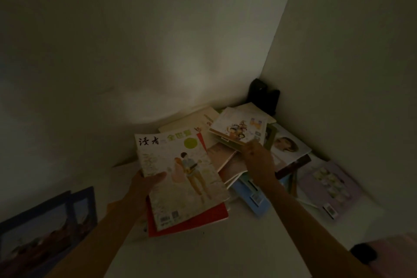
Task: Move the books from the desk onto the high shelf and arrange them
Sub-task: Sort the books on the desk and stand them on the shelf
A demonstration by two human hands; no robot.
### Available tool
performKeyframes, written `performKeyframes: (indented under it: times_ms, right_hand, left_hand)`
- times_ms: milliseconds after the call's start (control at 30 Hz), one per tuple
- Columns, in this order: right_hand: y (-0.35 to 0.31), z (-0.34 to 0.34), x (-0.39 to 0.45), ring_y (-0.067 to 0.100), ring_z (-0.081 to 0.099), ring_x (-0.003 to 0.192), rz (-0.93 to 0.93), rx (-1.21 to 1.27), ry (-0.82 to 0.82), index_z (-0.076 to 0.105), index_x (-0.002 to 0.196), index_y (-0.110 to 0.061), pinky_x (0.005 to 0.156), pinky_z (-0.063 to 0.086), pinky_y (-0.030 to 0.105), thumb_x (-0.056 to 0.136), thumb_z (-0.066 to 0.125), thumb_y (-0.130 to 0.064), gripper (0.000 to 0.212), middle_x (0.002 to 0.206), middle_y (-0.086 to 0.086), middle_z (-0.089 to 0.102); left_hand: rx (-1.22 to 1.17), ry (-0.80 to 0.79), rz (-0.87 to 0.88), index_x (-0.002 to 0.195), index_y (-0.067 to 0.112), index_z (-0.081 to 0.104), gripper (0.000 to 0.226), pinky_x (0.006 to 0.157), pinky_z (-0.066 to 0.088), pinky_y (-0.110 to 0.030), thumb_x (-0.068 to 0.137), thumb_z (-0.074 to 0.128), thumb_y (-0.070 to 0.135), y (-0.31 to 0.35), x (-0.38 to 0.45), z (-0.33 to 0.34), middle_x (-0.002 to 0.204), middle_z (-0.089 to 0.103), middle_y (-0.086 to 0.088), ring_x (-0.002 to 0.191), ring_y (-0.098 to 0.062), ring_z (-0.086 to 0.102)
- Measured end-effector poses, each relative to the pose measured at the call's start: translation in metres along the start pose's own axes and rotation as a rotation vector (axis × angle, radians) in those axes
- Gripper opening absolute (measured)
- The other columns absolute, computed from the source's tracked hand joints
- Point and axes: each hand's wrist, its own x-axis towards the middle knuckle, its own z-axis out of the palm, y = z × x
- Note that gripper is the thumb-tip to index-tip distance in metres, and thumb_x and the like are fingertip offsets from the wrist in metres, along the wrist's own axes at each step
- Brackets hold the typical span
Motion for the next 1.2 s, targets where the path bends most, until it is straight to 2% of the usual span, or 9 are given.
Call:
performKeyframes:
  times_ms: [100,200,300,433,600,700,833,967,1200]
  right_hand:
    - [0.02,0.02,0.046,0.034,0.03,0.135,-0.168,-0.305,-0.148,0.032,0.142,-0.006,0.107,0.027,0.041,0.093,0.054,-0.03,0.058,0.148,0.018,0.03]
    - [0.03,0.04,0.072,0.035,0.007,0.144,-0.256,-0.44,-0.348,0.01,0.149,-0.018,0.114,0.018,0.047,0.094,0.051,-0.017,0.069,0.157,0.014,0.001]
    - [0.033,0.045,0.074,0.034,0.025,0.137,-0.301,-0.476,-0.345,0.02,0.147,-0.019,0.107,0.031,0.045,0.098,0.04,-0.011,0.054,0.154,0.011,0.017]
    - [0.034,0.016,0.059,0.029,0.05,0.121,-0.335,-0.447,-0.119,0.032,0.144,-0.025,0.093,0.044,0.038,0.098,0.043,-0.02,0.047,0.14,0.008,0.046]
    - [0.034,0.01,-0.006,0.026,0.069,0.094,-0.945,-0.238,0.318,0.054,0.122,-0.013,0.071,0.058,0.034,0.1,0.037,-0.022,0.029,0.107,0.011,0.07]
    - [0.021,0.034,-0.045,0.018,0.068,0.098,-1.108,-0.127,0.266,0.053,0.118,-0.015,0.077,0.057,0.029,0.099,0.041,-0.023,0.023,0.11,0.005,0.07]
    - [0.003,0.07,-0.083,0.019,0.066,0.098,-1.091,-0.077,0.15,0.054,0.115,-0.017,0.068,0.056,0.032,0.097,0.044,-0.021,0.021,0.113,0.004,0.068]
    - [-0.01,0.077,-0.106,0.014,0.055,0.103,-1.191,-0.04,0.138,0.056,0.104,-0.016,0.089,0.042,0.021,0.099,0.041,-0.022,0.016,0.104,0.002,0.071]
    - [0.004,0.076,-0.104,0.012,0.058,0.102,-1.174,-0.138,-0.124,0.063,0.1,-0.021,0.075,0.052,0.021,0.088,0.053,-0.026,0.016,0.112,-0.003,0.066]
  left_hand:
    - [0.02,0.018,-0.014,0.121,0.001,0.053,0.039,0.063,0.05,-0.036,0.083,0.062,-0.002,0.001,0.006,0.0,0.11,0.062,-0.019,0.083,-0.028,0.062]
    - [0.059,0.028,-0.022,0.118,0.005,0.055,0.038,0.062,0.049,-0.036,0.082,0.065,0.0,0.004,0.014,0.001,0.098,0.064,-0.013,0.08,-0.027,0.062]
    - [0.067,0.031,-0.028,0.118,0.007,0.054,0.04,0.068,0.049,-0.041,0.08,0.067,0.002,0.004,0.022,-0.003,0.1,0.063,-0.016,0.084,-0.032,0.061]
    - [0.059,-0.003,-0.018,0.117,0.007,0.056,0.034,0.067,0.051,-0.039,0.084,0.063,0.004,0.003,0.024,-0.003,0.107,0.063,-0.02,0.082,-0.032,0.064]
    - [-0.039,-0.096,-0.086,0.118,0.008,0.054,0.046,0.067,0.052,-0.038,0.093,0.042,0.045,0.009,0.018,-0.002,0.104,0.065,-0.016,0.087,-0.03,0.064]
    - [-0.013,-0.136,-0.058,0.117,0.014,0.053,0.057,0.062,0.051,-0.033,0.093,0.026,0.059,0.015,0.015,0.0,0.096,0.067,-0.011,0.078,-0.024,0.064]
    - [-0.013,-0.185,-0.046,0.117,0.024,0.054,0.057,0.063,0.054,-0.034,0.092,0.02,0.061,0.02,0.008,0.003,0.097,0.069,-0.006,0.084,-0.021,0.067]
    - [-0.003,-0.21,-0.046,0.122,0.027,0.05,0.055,0.06,0.055,-0.03,0.093,0.015,0.059,0.019,0.009,0.0,0.104,0.065,-0.003,0.088,-0.018,0.065]
    - [-0.063,-0.148,-0.066,0.114,0.013,0.059,0.025,0.06,0.058,-0.034,0.093,0.052,0.025,0.005,0.011,-0.01,0.102,0.07,-0.01,0.082,-0.023,0.071]
